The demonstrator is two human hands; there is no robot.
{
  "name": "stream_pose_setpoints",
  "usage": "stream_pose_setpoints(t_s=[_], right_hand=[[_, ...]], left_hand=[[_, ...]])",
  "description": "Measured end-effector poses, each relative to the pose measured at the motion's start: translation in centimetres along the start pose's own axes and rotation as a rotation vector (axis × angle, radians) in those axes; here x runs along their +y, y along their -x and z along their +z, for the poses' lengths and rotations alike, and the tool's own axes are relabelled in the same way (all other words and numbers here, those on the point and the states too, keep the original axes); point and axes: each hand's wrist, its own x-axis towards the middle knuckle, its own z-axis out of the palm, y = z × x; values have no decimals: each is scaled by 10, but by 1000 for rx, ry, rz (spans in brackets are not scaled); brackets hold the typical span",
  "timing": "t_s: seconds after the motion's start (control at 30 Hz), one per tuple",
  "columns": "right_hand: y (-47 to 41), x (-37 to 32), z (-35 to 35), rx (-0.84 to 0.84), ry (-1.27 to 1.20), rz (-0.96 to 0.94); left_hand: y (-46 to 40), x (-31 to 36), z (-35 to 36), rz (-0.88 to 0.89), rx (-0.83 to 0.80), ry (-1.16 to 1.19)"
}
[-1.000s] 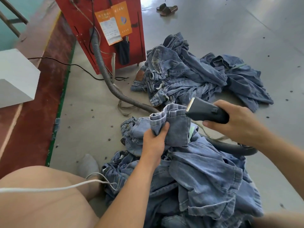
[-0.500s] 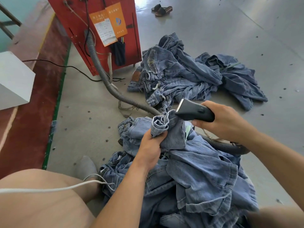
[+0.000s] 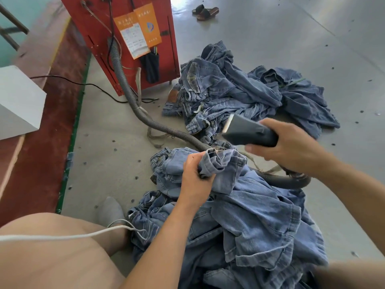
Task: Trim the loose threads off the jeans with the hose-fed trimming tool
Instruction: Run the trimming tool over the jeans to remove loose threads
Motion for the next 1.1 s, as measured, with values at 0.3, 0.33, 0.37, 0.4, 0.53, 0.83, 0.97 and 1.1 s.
stream_pose_setpoints(t_s=[0.3, 0.33, 0.37, 0.4, 0.53, 0.83, 0.97, 1.1], right_hand=[[4, 13, -26, -52, 34, 26], [4, 13, -24, -70, 67, 14], [5, 13, -23, -90, 89, -1], [5, 13, -21, -111, 100, -16], [7, 10, -17, -212, 149, -82], [8, -13, 7, -314, 193, -216], [3, -2, -14, -236, 232, -116], [11, -4, 3, -354, 281, -112]], left_hand=[[14, 6, -1, -12, 117, 80], [13, 3, -3, 5, 147, 69], [13, 0, -5, 29, 177, 53], [13, 0, -7, 56, 200, 41], [14, 1, -8, 168, 254, 8], [14, 1, 3, 278, 262, -178], [11, 2, -4, 266, 287, -174], [7, 0, -3, 262, 266, -193]])
